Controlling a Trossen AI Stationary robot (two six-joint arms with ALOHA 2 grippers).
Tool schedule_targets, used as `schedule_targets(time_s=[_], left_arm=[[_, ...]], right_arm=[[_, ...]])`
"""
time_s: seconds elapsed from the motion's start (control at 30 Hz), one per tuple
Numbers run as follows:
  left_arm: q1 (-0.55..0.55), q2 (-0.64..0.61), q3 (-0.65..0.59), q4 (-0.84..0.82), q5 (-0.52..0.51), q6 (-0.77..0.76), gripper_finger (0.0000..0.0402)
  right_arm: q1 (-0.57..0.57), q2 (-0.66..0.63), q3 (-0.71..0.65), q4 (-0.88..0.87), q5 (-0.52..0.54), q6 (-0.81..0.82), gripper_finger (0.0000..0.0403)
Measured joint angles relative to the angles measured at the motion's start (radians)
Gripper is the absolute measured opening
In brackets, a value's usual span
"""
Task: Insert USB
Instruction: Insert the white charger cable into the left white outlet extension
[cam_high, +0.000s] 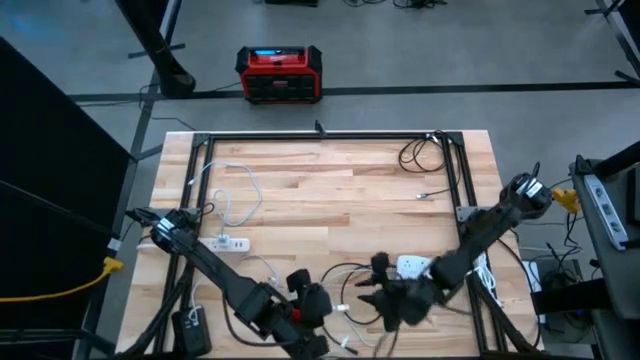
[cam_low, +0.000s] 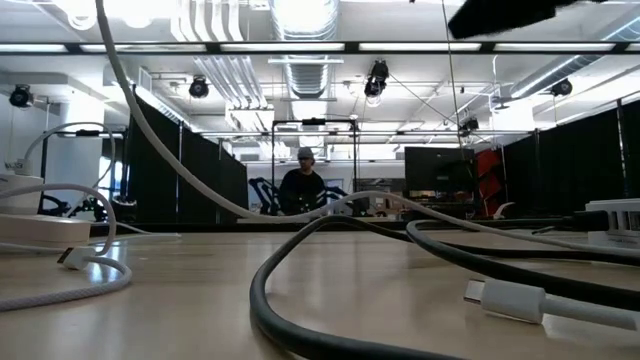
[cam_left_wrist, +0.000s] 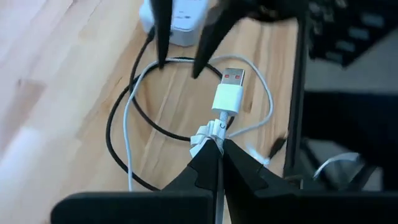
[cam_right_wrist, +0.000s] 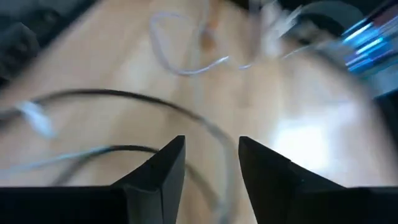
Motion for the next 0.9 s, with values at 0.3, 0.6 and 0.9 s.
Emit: schedule_targets(time_s=[0.3, 0.6, 0.9], left_arm=[[-0.066, 0.001, 0.0, -0.157, -0.226, 0.15, 0.0], [-0.088, 0.001, -0.05, -0.174, -0.416, 0.233, 0.0], [-0.097, 0.003, -0.092, -0.15, -0.52, 0.265, 0.0]], right_arm=[[-0.067, 0.0, -0.159, 0.481, -0.305, 0.287, 0.0118], [-0.083, 0.007, -0.199, 0.679, -0.078, 0.446, 0.0167], [-0.115, 0.007, -0.19, 0.761, -0.099, 0.477, 0.0244]])
